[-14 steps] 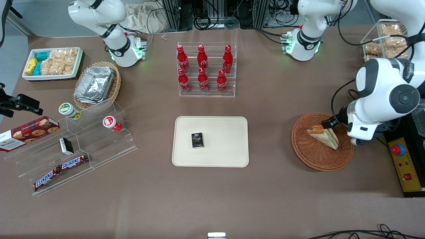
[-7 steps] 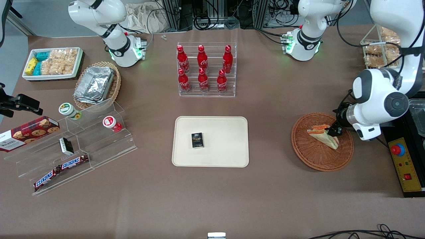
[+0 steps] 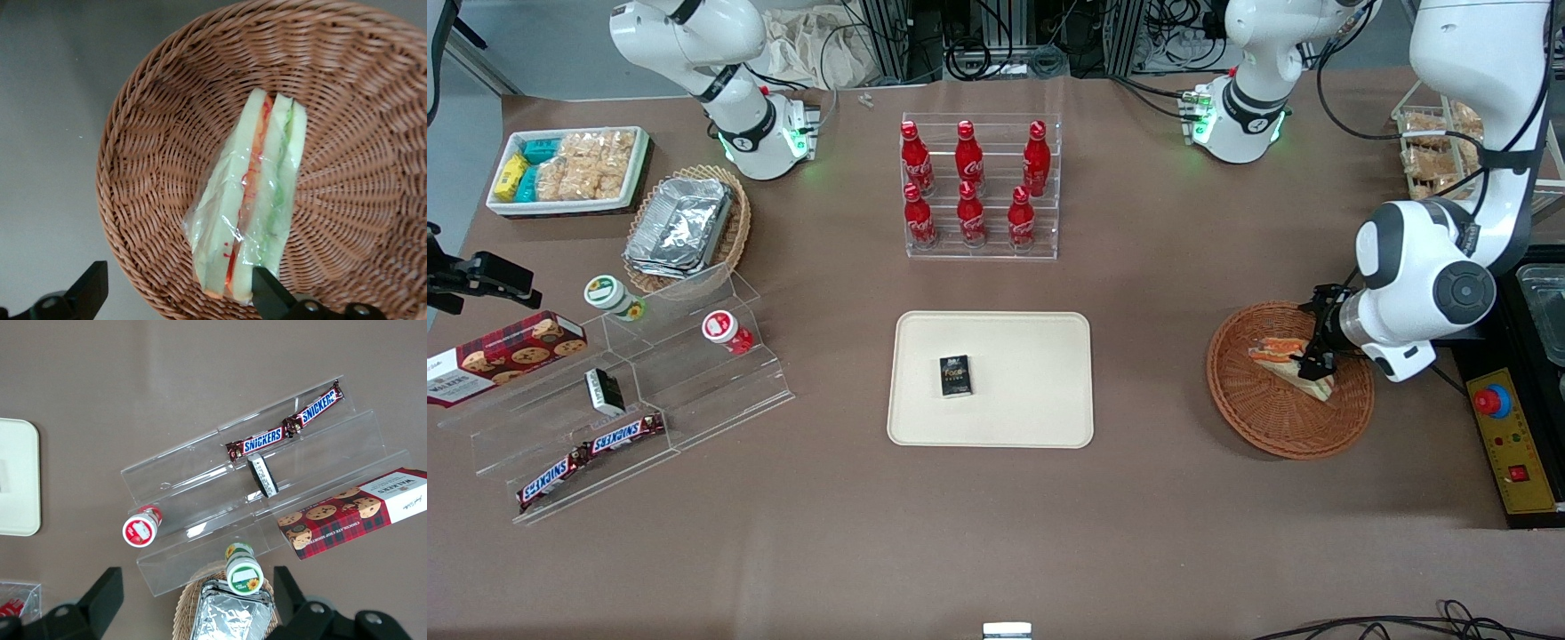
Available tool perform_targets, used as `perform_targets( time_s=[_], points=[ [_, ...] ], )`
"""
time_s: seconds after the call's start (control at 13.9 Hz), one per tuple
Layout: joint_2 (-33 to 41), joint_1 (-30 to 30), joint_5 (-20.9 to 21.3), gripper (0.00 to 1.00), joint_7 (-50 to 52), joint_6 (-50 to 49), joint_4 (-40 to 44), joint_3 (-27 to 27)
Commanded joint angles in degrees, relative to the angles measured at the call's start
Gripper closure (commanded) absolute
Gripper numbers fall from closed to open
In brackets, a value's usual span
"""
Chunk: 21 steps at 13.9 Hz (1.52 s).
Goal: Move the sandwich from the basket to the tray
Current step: 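Close the left gripper on the sandwich's wrapped edge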
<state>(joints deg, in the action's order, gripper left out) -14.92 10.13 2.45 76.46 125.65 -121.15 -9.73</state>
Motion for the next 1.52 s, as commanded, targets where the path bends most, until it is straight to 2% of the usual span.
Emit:
perform_targets(
  time_s=[0.0,0.14,0.29,0.43,0.65,1.08,1.15,1.23,1.3,1.44],
  points=[
    [-0.2,-0.02,-0.08,0.0,1.5,-6.61,5.37,-0.81],
    [-0.64,-0.37,0.01,0.0,1.24,-10.33,9.07,-0.99],
    [-2.64,-0.37,0.44,0.0,0.97,-8.5,8.74,-0.9],
    [-4.06,-0.37,0.71,0.0,0.45,-4.11,6.9,-0.9],
    [-4.24,-0.37,3.52,0.0,0.44,-2.17,4.17,-0.9],
    [-5.65,-0.29,3.7,0.02,0.62,1.97,2.49,-0.81],
    [-6.0,-0.29,3.7,0.26,0.97,1.79,2.76,-0.81],
    [-6.0,-0.29,3.7,0.66,0.97,1.62,2.67,-0.81],
    [-5.83,-0.29,3.7,0.97,1.15,1.53,2.67,-0.81],
    [-5.74,-0.37,3.7,1.0,1.5,1.35,3.37,-0.81]
  ],
)
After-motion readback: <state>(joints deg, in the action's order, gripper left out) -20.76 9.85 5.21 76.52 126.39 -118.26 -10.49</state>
